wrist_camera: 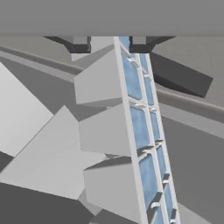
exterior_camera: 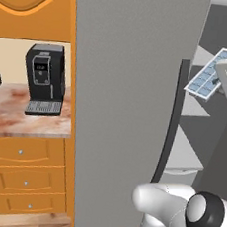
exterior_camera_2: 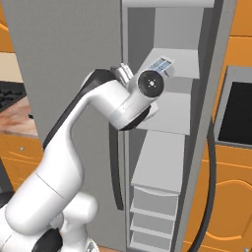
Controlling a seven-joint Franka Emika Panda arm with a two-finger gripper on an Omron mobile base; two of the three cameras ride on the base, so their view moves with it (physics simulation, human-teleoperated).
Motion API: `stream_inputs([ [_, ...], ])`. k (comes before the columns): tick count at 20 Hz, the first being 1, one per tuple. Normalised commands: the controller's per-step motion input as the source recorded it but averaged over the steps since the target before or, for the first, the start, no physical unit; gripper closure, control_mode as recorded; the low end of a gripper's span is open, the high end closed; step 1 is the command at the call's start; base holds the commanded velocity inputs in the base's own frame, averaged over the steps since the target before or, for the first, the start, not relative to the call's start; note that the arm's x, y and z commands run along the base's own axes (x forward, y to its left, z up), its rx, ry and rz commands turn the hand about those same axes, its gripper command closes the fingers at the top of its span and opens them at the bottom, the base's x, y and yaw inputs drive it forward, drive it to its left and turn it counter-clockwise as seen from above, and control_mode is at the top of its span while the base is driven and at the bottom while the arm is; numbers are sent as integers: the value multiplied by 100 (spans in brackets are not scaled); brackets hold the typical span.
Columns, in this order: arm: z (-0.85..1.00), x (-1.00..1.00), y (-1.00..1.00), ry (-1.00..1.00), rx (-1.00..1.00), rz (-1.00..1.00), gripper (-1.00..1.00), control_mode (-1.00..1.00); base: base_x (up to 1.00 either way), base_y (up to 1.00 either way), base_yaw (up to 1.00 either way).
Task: The ice cube tray has been filled with water. Take the tray and place it in the freezer to make ice. Close the freezer door after placing the tray.
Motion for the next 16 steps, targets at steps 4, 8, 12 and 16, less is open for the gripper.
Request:
stream_inputs([
  [4, 43, 3, -27, 1, 0, 0, 100, -100, 0, 0, 0],
  [8, 16, 6, -16, 0, 0, -1, 100, -100, 0, 0, 0],
  [12, 1, 28, -15, 0, 0, -1, 100, -100, 0, 0, 0],
  [16, 0, 36, -18, 0, 0, -2, 100, -100, 0, 0, 0],
])
